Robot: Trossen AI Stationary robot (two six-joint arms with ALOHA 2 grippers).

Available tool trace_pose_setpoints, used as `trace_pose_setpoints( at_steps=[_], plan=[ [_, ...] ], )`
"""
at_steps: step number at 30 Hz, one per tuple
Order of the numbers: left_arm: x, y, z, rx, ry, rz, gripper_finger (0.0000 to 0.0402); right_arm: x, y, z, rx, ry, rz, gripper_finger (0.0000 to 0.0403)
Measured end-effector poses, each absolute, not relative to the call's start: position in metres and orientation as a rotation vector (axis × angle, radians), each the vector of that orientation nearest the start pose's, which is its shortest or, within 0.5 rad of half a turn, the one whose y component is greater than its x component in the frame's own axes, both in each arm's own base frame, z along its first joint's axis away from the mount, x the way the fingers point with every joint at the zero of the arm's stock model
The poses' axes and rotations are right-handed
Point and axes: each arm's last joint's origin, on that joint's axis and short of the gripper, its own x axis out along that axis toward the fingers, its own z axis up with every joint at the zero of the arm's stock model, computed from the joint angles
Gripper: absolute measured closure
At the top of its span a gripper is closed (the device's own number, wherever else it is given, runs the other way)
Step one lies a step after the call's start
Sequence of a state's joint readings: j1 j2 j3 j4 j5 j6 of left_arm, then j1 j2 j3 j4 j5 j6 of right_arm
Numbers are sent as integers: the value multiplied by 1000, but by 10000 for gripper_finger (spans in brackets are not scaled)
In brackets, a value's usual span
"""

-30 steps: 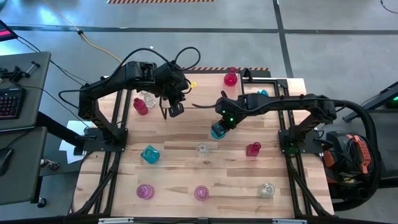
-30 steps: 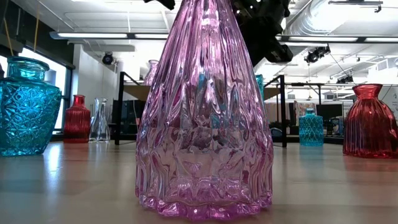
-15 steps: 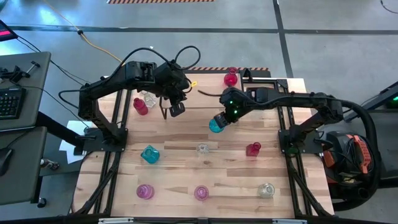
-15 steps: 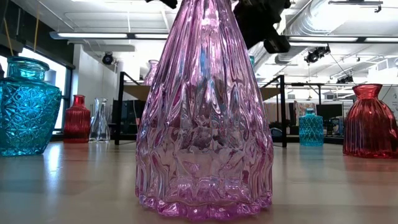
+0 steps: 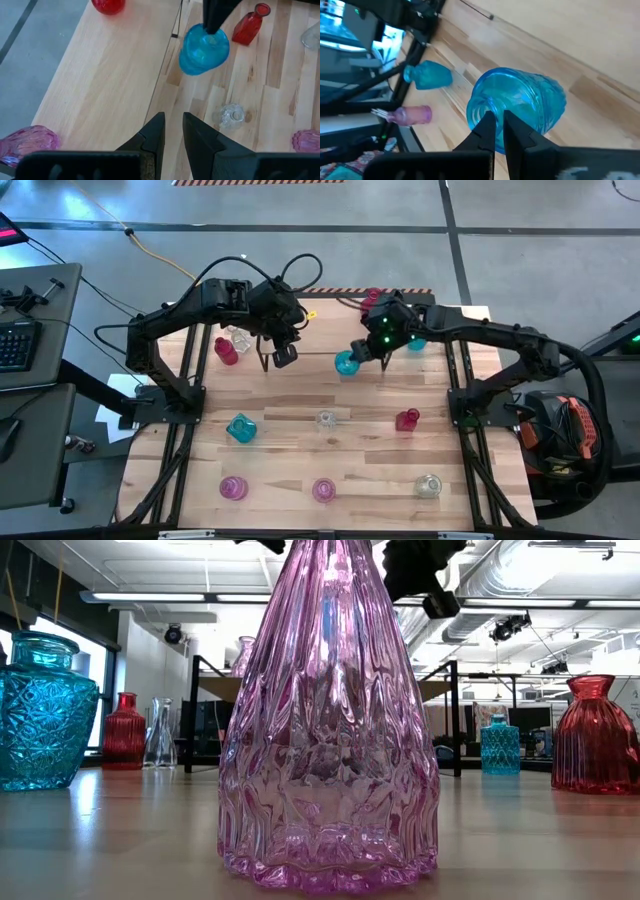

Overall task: Sort vases onto shelf
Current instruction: Put the bottom right blue vase on the shelf

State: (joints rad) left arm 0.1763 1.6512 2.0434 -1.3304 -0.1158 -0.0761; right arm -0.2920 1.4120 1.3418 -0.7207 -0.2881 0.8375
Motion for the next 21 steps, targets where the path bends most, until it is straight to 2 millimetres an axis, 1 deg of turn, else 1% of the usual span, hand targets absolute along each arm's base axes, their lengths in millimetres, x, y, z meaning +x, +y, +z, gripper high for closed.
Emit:
trace_pose_setpoints(
  at_steps=[7,15,21],
  plan=[
    [296,56,438,-98,930,306,344,280,-101,344,1062,640,-306,403],
    [296,56,438,-98,930,306,344,270,-134,348,1072,533,-371,403],
    [296,56,438,-98,930,306,344,265,-149,351,1048,461,-437,403]
  ],
)
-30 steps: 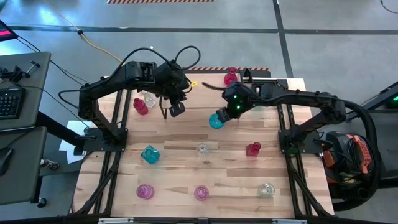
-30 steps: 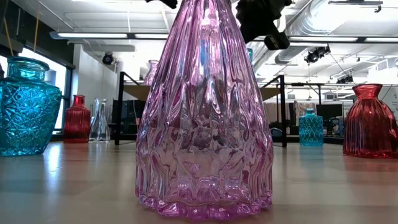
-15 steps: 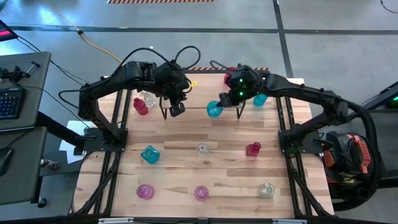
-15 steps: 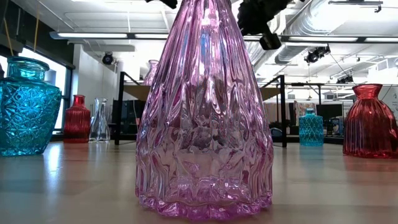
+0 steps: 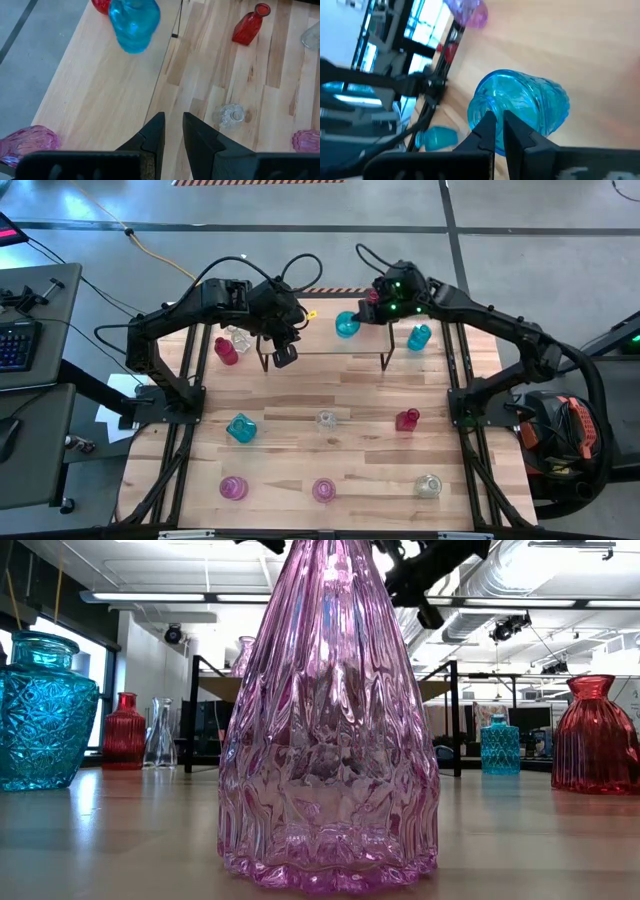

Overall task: Sort vases onto shelf
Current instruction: Put the bottom right blue vase on the shelf

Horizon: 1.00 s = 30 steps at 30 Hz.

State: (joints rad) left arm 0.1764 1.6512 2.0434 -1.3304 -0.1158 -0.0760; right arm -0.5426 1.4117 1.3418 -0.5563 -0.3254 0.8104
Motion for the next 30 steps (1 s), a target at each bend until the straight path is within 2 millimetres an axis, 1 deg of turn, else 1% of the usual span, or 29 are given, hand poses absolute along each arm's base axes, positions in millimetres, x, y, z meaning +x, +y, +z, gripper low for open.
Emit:
trace_pose_setpoints(
  at_steps=[5,9,14,17,26,30],
  plan=[
    [297,56,438,-98,930,306,344,263,-158,351,1056,418,-495,403],
    [296,56,438,-98,930,306,344,268,-167,349,1075,369,-502,403],
    [296,56,438,-98,930,306,344,274,-179,341,1117,348,-527,403],
    [296,56,438,-98,930,306,344,275,-183,338,1123,349,-538,403],
    [296,56,438,-98,930,306,344,272,-189,337,1118,318,-593,403],
    [296,56,438,-98,930,306,344,279,-194,332,1121,306,-600,403]
  ],
)
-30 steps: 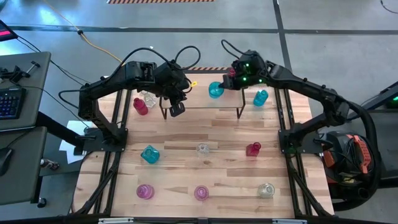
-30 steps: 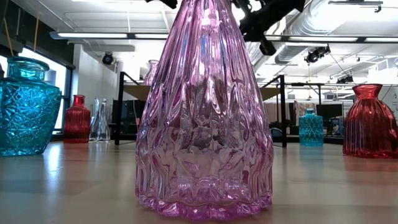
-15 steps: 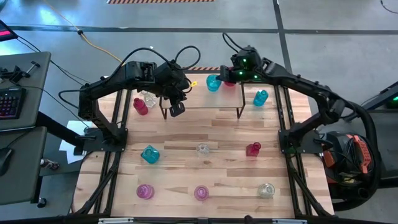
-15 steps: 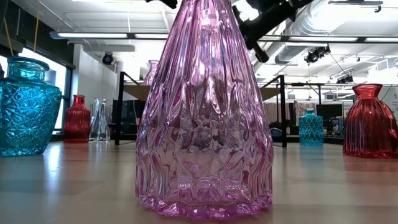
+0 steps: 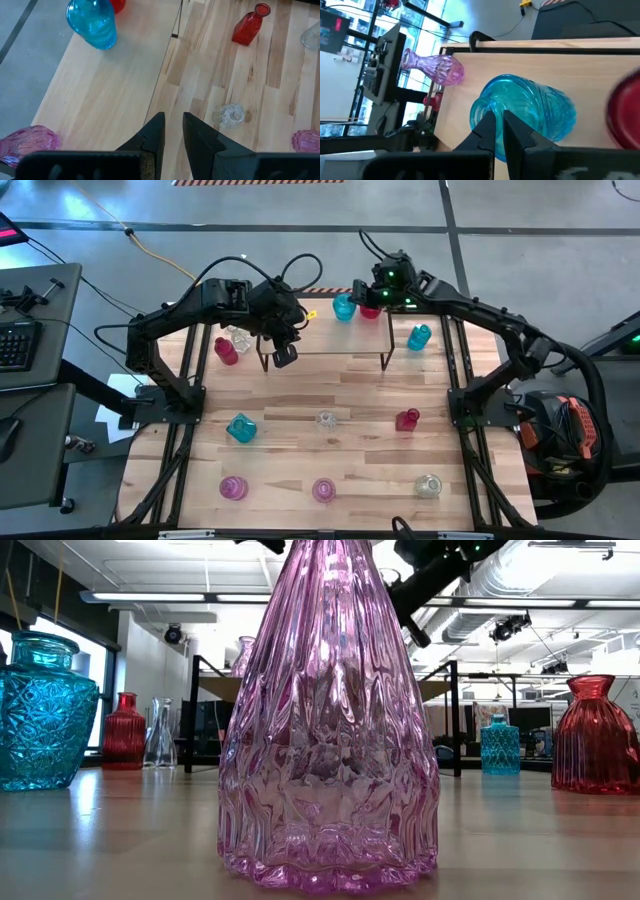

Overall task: Sort vases onto shelf
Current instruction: Put the bottom right blue vase on the shelf

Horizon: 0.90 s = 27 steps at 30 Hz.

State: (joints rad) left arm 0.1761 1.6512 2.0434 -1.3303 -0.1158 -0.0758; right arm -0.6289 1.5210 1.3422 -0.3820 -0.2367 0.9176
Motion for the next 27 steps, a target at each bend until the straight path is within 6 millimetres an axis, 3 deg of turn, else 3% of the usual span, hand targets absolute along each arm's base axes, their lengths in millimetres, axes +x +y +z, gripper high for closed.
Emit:
trace_pose_setpoints(
  at_steps=[27],
  plan=[
    [296,56,438,-98,930,306,344,279,-210,321,1132,306,-627,393]
  ],
)
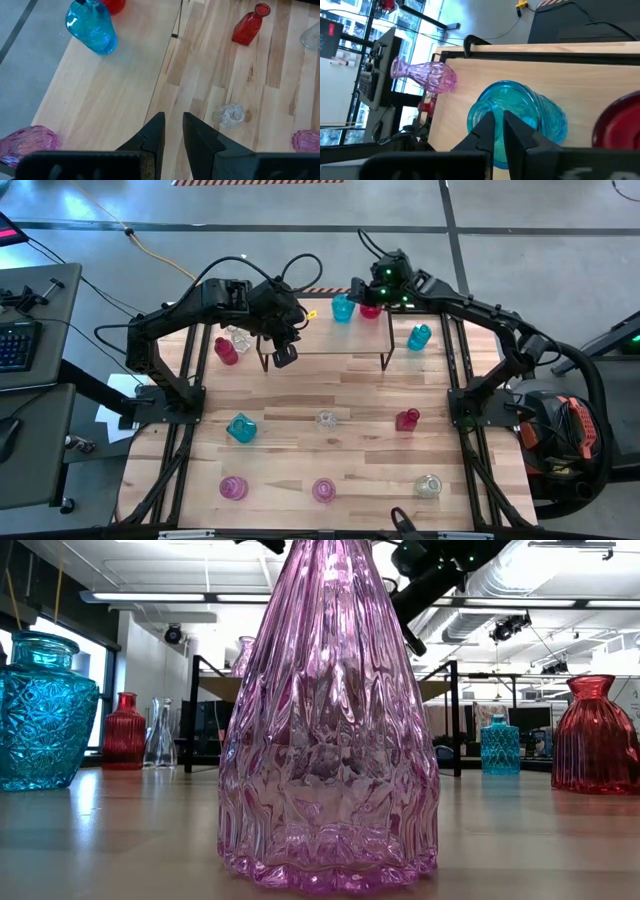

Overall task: Sort vases onto shelf
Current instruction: Put the bottom right blue vase on the shelf, then put the middle transparent vase on the shelf

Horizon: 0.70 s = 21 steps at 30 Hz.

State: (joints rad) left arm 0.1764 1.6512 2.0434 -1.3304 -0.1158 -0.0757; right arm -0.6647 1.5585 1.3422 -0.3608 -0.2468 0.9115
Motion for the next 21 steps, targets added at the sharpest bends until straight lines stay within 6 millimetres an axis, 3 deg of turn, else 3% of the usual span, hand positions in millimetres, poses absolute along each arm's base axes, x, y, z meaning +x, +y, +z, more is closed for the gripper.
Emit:
trace_pose_setpoints(
  at_steps=[21],
  plan=[
    [296,56,438,-98,930,306,344,279,-214,325,1110,257,-633,340]
  ],
)
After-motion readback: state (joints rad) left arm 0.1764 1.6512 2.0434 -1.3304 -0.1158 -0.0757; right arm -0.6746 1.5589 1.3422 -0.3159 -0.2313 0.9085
